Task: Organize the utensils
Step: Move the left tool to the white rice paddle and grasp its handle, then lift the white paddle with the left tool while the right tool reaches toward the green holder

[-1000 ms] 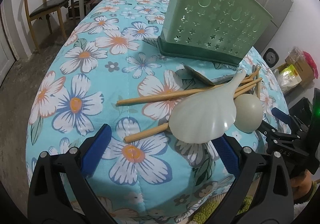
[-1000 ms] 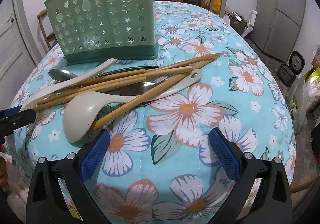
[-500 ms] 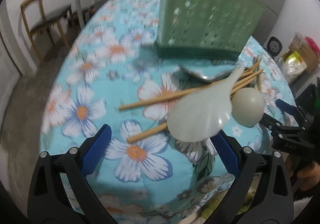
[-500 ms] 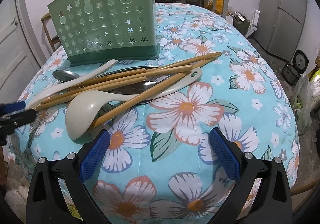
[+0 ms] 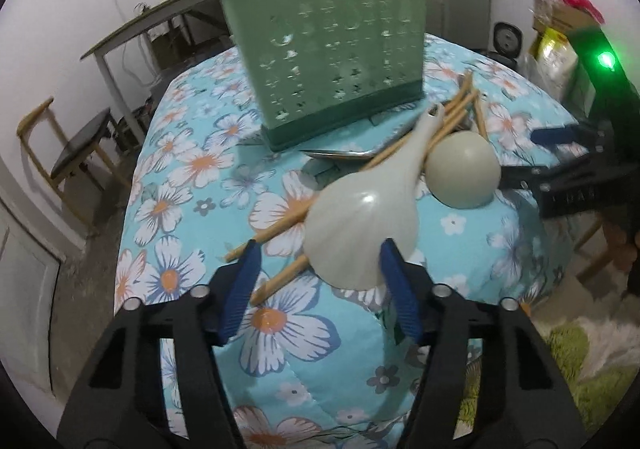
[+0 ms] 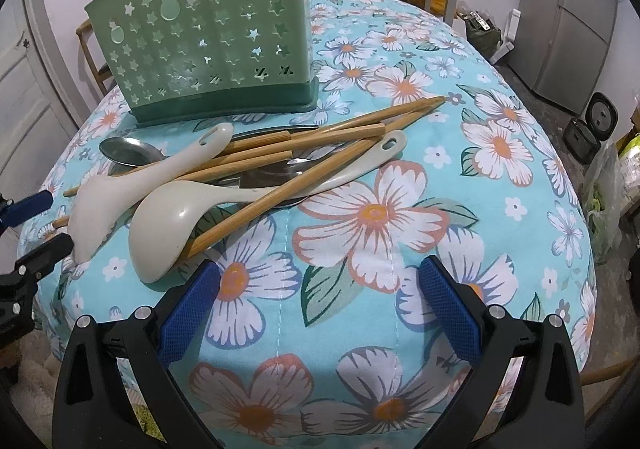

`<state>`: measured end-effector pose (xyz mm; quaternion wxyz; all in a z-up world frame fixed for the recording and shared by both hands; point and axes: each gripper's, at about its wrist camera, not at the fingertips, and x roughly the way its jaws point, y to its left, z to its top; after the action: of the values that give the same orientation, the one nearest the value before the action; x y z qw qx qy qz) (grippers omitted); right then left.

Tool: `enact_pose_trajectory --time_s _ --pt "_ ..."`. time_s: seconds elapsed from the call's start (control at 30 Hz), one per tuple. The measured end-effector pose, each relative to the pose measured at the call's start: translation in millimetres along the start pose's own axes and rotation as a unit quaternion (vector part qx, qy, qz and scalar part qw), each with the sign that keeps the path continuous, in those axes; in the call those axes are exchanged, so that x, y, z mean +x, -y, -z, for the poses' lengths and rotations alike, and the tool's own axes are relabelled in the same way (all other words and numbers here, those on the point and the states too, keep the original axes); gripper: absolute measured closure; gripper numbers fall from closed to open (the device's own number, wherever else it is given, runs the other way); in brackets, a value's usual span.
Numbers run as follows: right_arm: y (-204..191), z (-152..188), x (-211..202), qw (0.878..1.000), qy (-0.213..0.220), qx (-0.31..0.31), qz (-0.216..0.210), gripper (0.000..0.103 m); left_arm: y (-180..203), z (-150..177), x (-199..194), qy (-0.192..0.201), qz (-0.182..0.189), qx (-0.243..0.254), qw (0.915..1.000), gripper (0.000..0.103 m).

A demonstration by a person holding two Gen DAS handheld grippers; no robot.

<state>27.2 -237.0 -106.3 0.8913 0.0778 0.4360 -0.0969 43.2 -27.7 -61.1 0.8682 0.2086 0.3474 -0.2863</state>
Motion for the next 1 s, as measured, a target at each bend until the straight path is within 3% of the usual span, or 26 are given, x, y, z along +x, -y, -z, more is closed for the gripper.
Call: enact_pose_trajectory --time_s 0.13,0.3,0.43,0.5,0.63,0.73,0.87,1.0 --pt "0.2 -1.1 1.1 1.000 -0.003 0.001 0.002 0.006 14.0 5.5 -7.3 0.015 0.000 0.059 0.9982 0.052" --pt "-1.0 -0.9 1.7 1.000 -0.003 0.001 0.006 0.006 38.4 16.7 -4.6 0.017 -0.031 0.154 0.9874 0.051" --pt "-1.4 -1.4 2.4 1.000 -0.004 0.003 0.009 0.006 45.5 14.8 4.7 0.024 -0.057 0.180 0.9817 0.050" --pt "-2.0 -2.0 2.9 1.000 -0.005 0.004 0.009 0.006 44.6 13.0 5.6 0.031 -0.063 0.180 0.9811 0.050" --pt "-2.4 -1.8 2.9 1.000 -0.006 0.005 0.011 0.006 35.2 7.9 -2.1 0.052 -0.071 0.157 0.9837 0.069" --pt "-2.2 -1.7 3.0 1.000 -0.004 0.005 0.011 0.006 24.7 4.7 -10.0 0.072 -0.071 0.129 0.9864 0.071" --pt "-2.8 -2.1 3.5 1.000 -0.003 0.006 0.012 0.006 21.2 4.5 7.2 0.049 -0.076 0.129 0.9876 0.071" --pt "-2.0 -1.8 3.3 1.000 -0.002 0.007 0.010 0.006 16.1 0.1 8.3 0.058 -0.062 0.103 0.9911 0.082"
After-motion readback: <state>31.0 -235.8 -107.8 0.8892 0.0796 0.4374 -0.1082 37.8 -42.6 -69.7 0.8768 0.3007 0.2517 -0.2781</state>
